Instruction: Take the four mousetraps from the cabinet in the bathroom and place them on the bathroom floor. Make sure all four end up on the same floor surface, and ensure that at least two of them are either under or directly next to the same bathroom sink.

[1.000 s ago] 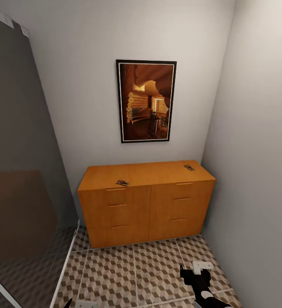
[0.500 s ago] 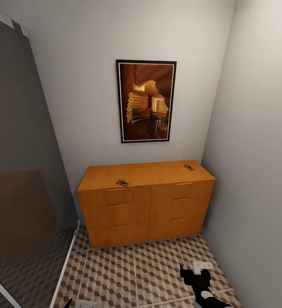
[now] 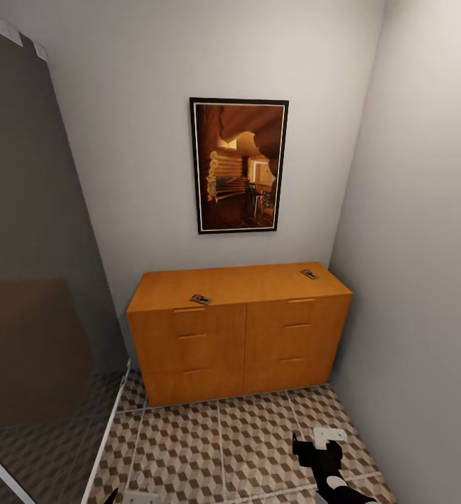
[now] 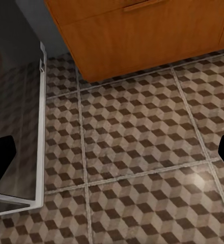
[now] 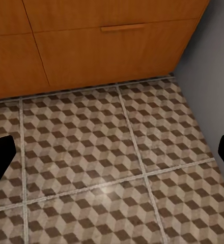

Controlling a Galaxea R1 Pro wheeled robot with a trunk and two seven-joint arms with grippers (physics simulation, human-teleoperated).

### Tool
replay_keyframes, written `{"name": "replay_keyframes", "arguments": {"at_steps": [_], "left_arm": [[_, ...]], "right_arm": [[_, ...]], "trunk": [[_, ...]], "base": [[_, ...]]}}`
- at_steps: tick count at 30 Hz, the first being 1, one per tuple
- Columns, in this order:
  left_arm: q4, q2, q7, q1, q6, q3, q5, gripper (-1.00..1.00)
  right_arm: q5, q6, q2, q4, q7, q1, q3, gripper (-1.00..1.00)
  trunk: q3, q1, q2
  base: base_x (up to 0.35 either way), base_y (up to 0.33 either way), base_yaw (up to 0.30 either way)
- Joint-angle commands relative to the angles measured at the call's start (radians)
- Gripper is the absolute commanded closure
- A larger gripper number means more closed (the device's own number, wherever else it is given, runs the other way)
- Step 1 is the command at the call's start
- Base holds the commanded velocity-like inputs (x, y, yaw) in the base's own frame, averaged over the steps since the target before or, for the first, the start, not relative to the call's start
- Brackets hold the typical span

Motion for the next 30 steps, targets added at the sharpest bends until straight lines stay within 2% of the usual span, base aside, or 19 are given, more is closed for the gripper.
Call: {"name": "replay_keyframes", "arguments": {"at_steps": [1, 5, 8, 9, 11, 12, 13, 14, 16, 17, 19, 20, 22, 26, 27, 30], "left_arm": [[0.004, -0.001, 0.002, -0.002, -0.006, -0.009, 0.007, -1.00], [-0.006, -0.006, 0.008, -0.002, 0.017, 0.000, 0.011, -1.00], [-0.047, -0.014, 0.010, -0.002, 0.130, 0.009, 0.020, -1.00], [-0.090, -0.014, 0.011, -0.002, 0.199, 0.010, 0.022, -1.00], [-0.149, -0.010, 0.011, -0.002, 0.280, 0.011, 0.024, -1.00], [-0.223, -0.001, 0.011, -0.002, 0.369, 0.012, 0.025, -1.00], [-0.266, 0.005, 0.011, -0.002, 0.417, 0.013, 0.025, -1.00], [-0.358, 0.020, 0.011, -0.002, 0.518, 0.013, 0.026, -1.00], [-0.457, 0.034, 0.011, -0.002, 0.622, 0.014, 0.026, -1.00], [-0.557, 0.046, 0.011, -0.002, 0.724, 0.017, 0.027, -1.00], [-0.763, 0.066, 0.010, -0.002, 0.922, 0.050, 0.027, -1.00], [-0.807, 0.069, 0.010, -0.002, 0.962, 0.062, 0.026, -1.00], [-0.961, 0.075, 0.009, -0.002, 1.096, 0.116, 0.026, -1.00], [-1.079, 0.076, 0.009, -0.005, 1.186, 0.159, 0.024, -1.00], [-1.133, 0.077, 0.010, -0.007, 1.215, 0.179, 0.023, -1.00], [-1.210, 0.076, 0.011, -0.012, 1.247, 0.211, 0.022, -1.00]], "right_arm": [[-0.010, -0.003, 0.001, 0.001, -0.002, -0.001, 0.009, -1.00], [-0.010, 0.008, 0.005, 0.001, -0.002, -0.001, 0.009, -1.00], [-0.010, 0.021, 0.006, 0.001, -0.003, -0.001, 0.009, -1.00], [-0.010, 0.024, 0.006, 0.001, -0.004, -0.001, 0.009, -1.00], [-0.010, 0.026, 0.006, 0.001, -0.004, -0.001, 0.009, -1.00], [-0.010, 0.028, 0.006, 0.001, -0.004, -0.001, 0.009, -1.00], [-0.010, 0.028, 0.006, 0.001, -0.004, -0.001, 0.009, -1.00], [-0.010, 0.029, 0.006, 0.001, -0.004, -0.001, 0.009, -1.00], [-0.010, 0.030, 0.006, 0.001, -0.004, -0.001, 0.009, -1.00], [-0.010, 0.030, 0.006, 0.001, -0.005, -0.001, 0.009, -1.00], [-0.010, 0.030, 0.006, 0.001, -0.005, -0.001, 0.008, -1.00], [-0.010, 0.030, 0.006, 0.001, -0.006, -0.001, 0.008, -1.00], [-0.010, 0.030, 0.006, 0.001, -0.006, -0.001, 0.008, -1.00], [-0.010, 0.030, 0.006, 0.001, -0.006, -0.001, 0.008, -1.00], [-0.010, 0.030, 0.006, 0.001, -0.006, -0.001, 0.008, -1.00], [-0.010, 0.030, 0.006, 0.001, -0.006, -0.001, 0.008, -1.00]], "trunk": [[-0.002, 0.001, -0.002], [-0.002, 0.001, -0.002], [-0.002, 0.001, -0.002], [-0.002, 0.001, -0.002], [-0.002, 0.001, -0.002], [-0.002, 0.001, -0.002], [-0.002, 0.001, -0.002], [-0.002, 0.001, -0.002], [-0.002, 0.001, -0.002], [-0.002, 0.001, -0.002], [-0.002, 0.001, -0.002], [-0.002, 0.001, -0.002], [-0.002, 0.001, -0.002], [-0.002, 0.001, -0.002], [-0.002, 0.001, -0.002], [-0.002, 0.001, -0.002]], "base": [[0.000, 0.000, 0.000], [0.000, 0.000, 0.000], [0.000, 0.000, 0.000], [0.000, 0.000, 0.000], [0.000, 0.000, 0.000], [0.000, 0.000, 0.000], [0.000, 0.000, 0.000], [0.000, 0.000, 0.000], [0.000, 0.000, 0.000], [0.000, 0.000, 0.000], [0.000, 0.000, 0.000], [0.000, 0.000, 0.000], [0.000, 0.000, 0.000], [0.000, 0.000, 0.000], [0.000, 0.000, 0.000], [0.000, 0.000, 0.000]]}}
